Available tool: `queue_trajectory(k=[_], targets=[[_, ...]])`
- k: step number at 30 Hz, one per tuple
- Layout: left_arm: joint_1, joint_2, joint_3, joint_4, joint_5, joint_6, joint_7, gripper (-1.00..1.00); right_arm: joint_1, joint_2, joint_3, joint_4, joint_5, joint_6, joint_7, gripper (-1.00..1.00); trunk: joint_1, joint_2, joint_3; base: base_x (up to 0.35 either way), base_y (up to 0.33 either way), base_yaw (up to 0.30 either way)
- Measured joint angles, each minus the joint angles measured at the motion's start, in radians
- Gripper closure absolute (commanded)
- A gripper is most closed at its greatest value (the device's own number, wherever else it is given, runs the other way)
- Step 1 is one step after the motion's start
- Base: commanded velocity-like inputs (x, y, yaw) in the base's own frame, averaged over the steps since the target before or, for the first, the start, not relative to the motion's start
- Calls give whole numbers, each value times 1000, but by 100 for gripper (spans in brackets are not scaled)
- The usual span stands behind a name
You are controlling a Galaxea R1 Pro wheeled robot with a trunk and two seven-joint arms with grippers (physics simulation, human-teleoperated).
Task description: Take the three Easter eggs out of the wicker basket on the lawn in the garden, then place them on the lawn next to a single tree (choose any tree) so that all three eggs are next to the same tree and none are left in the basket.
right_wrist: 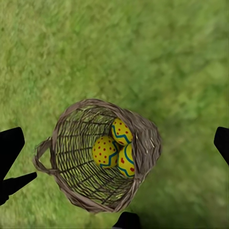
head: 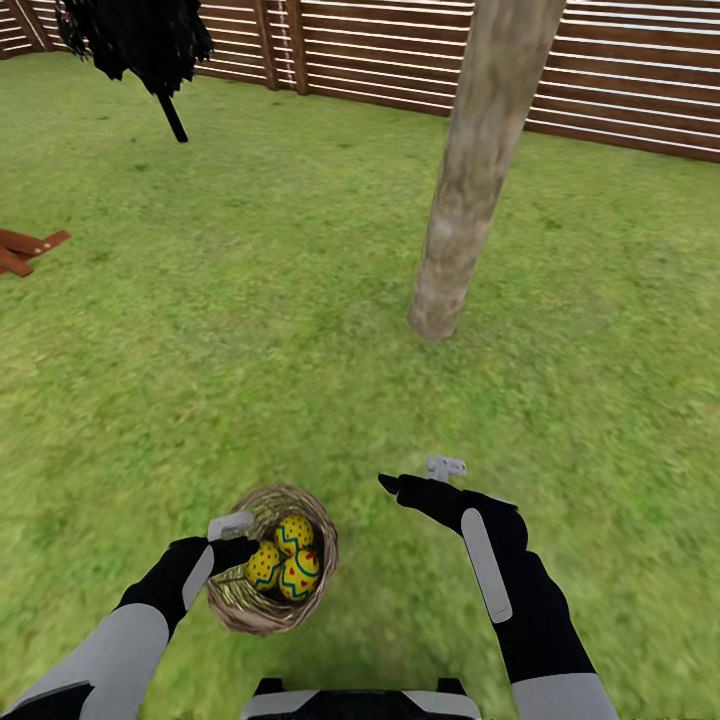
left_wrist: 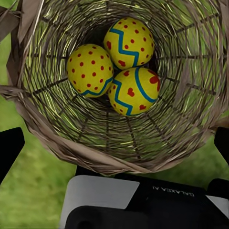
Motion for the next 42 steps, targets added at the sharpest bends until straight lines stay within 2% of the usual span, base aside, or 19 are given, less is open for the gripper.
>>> queue_trajectory(k=[13,24,32,42], targets=[[0,4,-1,0,3,-2,0,-100,0,0,2,0,0,-8,1,-100,46,-84,-58,0,0,0],[-6,6,-1,-3,4,9,-1,-100,0,0,2,0,0,-9,6,-100,88,-161,-95,0,0,0],[-71,9,-1,5,3,36,0,-100,0,0,2,0,0,-9,8,-100,119,-217,-120,0,0,0],[-80,12,0,31,-3,36,4,-100,0,0,2,0,0,-9,5,-100,157,-288,-151,0,0,0]])
